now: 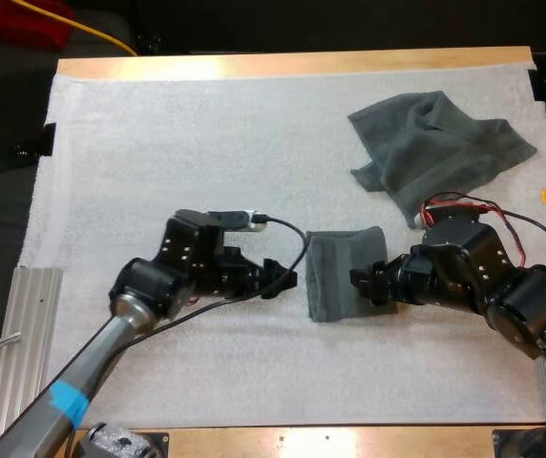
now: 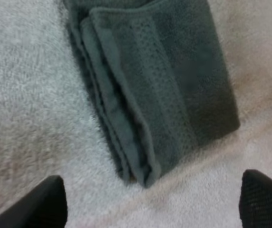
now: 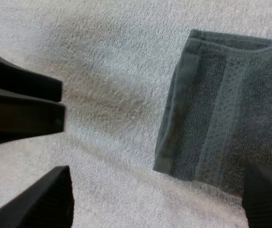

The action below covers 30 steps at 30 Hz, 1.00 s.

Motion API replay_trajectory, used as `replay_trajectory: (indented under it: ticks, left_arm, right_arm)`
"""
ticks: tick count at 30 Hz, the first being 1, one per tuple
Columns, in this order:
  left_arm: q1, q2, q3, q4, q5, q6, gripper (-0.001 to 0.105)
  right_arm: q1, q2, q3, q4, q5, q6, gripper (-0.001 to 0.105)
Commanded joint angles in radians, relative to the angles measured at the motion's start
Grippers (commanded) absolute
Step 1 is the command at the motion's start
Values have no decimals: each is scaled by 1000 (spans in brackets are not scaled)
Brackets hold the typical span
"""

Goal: Pick towel from pile, fold and stack

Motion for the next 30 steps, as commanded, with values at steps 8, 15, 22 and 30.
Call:
replay_trajectory:
  ticks: [8, 15, 22, 30]
  left_arm:
    - [-62, 105, -2, -87, -33, -90, 71]
    - [-68, 192, -14, -158, -17, -145, 71]
    - [-68, 288, -81, -158, 17, -145, 71]
    - [-68, 378, -126, -158, 29, -145, 71]
  right_arm:
    - [0, -9, -6, 1, 7, -7, 71]
    - [0, -9, -6, 1, 7, -7, 71]
    - [0, -9, -6, 1, 7, -7, 71]
    - [0, -9, -6, 1, 7, -7, 71]
